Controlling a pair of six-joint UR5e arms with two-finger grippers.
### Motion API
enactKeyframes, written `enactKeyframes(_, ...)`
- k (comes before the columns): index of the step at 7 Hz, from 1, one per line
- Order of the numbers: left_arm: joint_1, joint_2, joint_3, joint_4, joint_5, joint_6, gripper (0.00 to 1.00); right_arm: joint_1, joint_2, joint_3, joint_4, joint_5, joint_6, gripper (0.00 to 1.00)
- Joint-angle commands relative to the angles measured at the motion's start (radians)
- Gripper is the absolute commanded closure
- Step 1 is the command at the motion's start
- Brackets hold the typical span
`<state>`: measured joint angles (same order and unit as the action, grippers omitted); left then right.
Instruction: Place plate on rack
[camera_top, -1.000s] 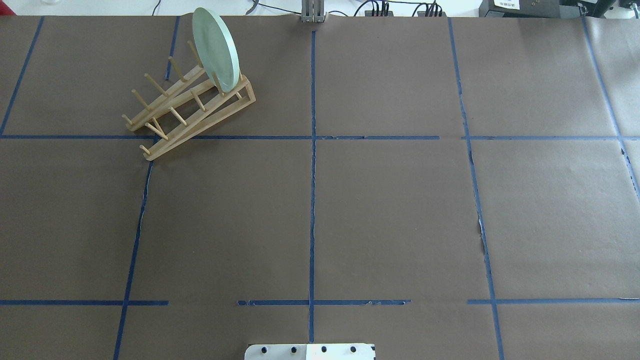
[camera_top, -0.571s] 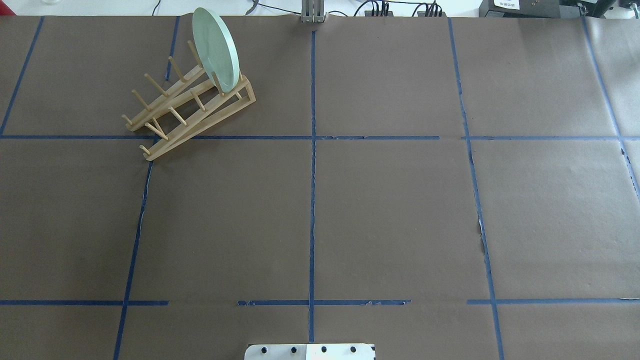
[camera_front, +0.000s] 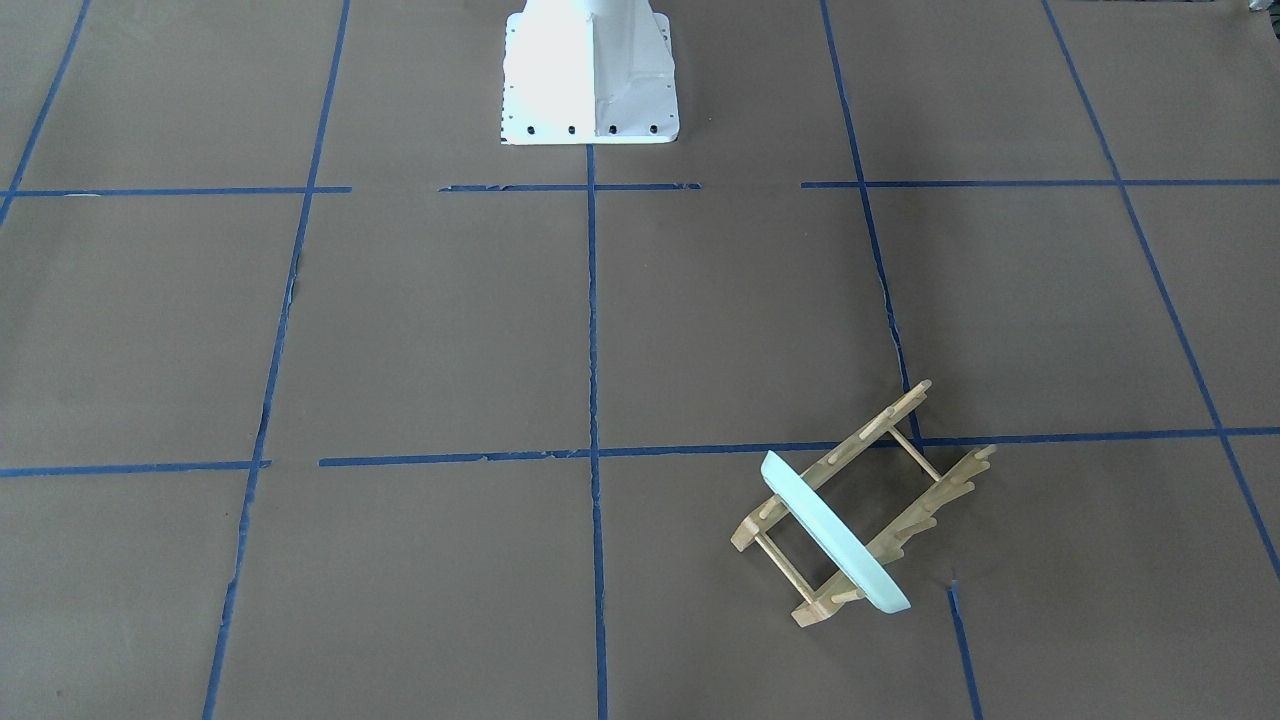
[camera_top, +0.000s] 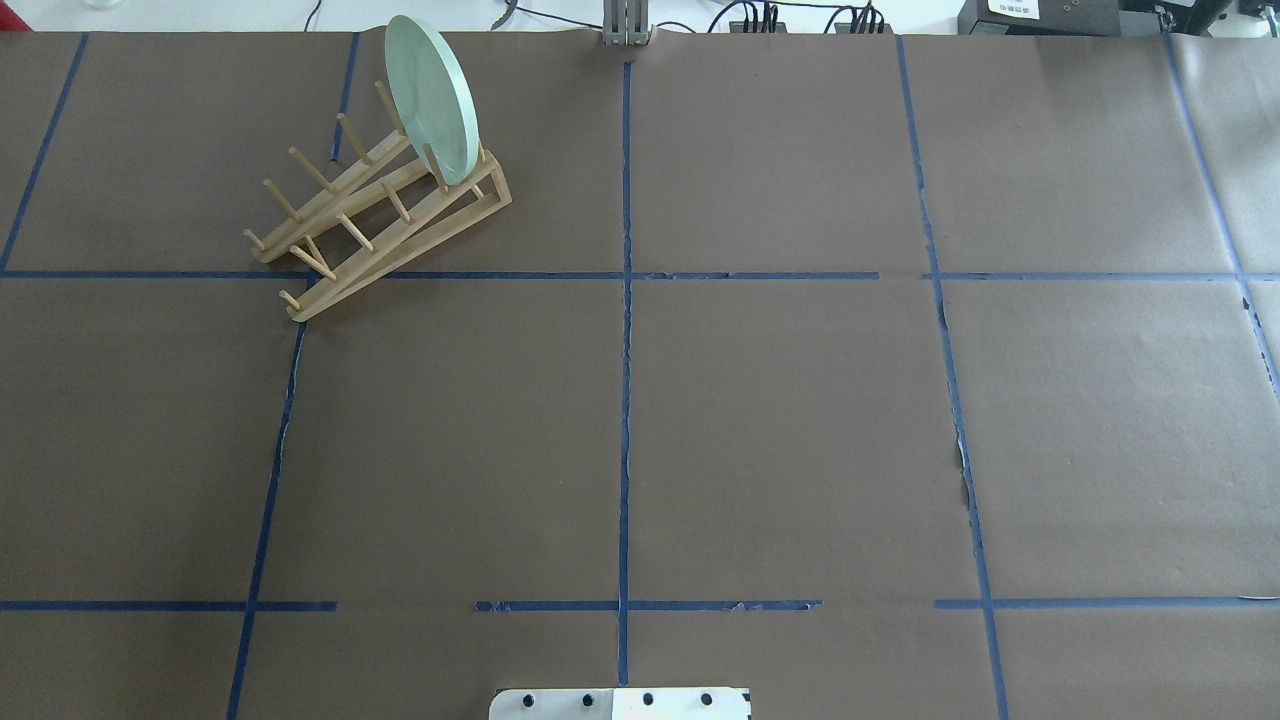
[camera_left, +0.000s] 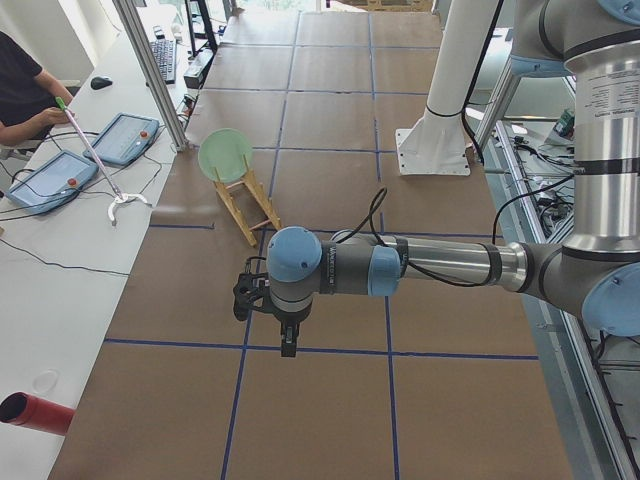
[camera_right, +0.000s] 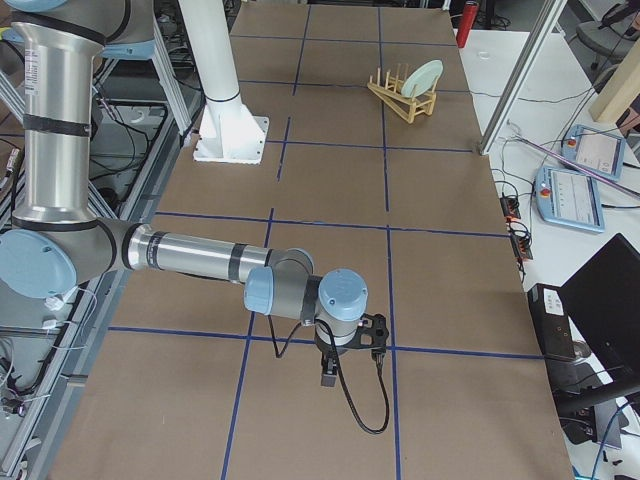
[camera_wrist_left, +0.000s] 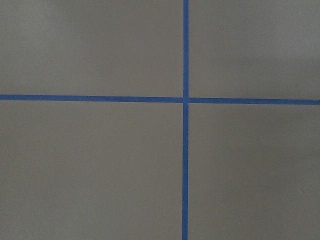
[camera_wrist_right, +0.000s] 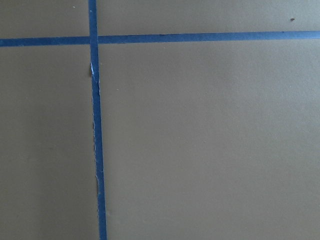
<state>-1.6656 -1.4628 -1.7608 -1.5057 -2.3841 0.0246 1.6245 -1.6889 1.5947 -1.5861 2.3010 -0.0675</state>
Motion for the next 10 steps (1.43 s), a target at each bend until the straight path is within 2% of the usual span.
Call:
enactKeyframes(1,0.007,-0.039,0.000,0.122,0.063,0.037,0.00,0.000,0.000,0.001,0.000,0.000,0.000,0.00)
enactKeyframes(10,0.007,-0.074,0.008,0.108,0.052,0.058,0.00,0.000,0.000,0.001,0.000,0.000,0.000,0.00)
